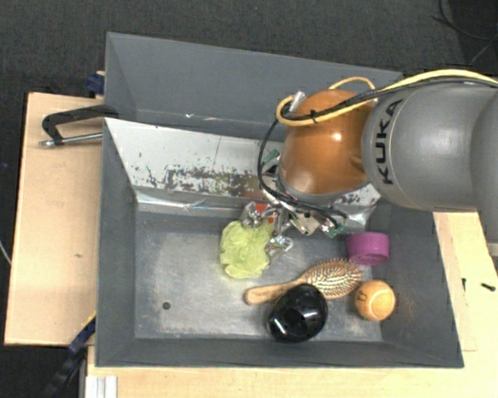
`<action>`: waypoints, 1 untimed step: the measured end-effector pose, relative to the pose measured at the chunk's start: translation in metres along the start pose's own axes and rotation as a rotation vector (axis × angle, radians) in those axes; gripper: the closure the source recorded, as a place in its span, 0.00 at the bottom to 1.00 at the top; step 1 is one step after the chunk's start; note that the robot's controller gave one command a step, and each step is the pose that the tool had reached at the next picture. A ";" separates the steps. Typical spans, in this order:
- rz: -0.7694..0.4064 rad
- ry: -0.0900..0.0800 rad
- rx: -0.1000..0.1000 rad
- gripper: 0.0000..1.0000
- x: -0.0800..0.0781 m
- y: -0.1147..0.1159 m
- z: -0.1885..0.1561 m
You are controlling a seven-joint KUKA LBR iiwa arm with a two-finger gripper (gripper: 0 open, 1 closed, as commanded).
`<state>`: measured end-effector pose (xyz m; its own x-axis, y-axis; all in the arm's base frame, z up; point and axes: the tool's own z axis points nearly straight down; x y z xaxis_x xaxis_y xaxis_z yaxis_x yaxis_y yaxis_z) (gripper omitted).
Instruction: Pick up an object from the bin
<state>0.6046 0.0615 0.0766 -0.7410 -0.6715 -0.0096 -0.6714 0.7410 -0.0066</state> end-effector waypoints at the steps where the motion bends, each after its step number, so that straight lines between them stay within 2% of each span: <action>1: 0.000 0.000 0.000 1.00 0.000 0.000 0.000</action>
Offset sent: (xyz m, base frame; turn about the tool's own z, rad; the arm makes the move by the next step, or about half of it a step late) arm 0.0000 0.0000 0.0211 0.0000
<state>0.6047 0.0615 0.0766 -0.7411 -0.6714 -0.0100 -0.6713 0.7411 -0.0064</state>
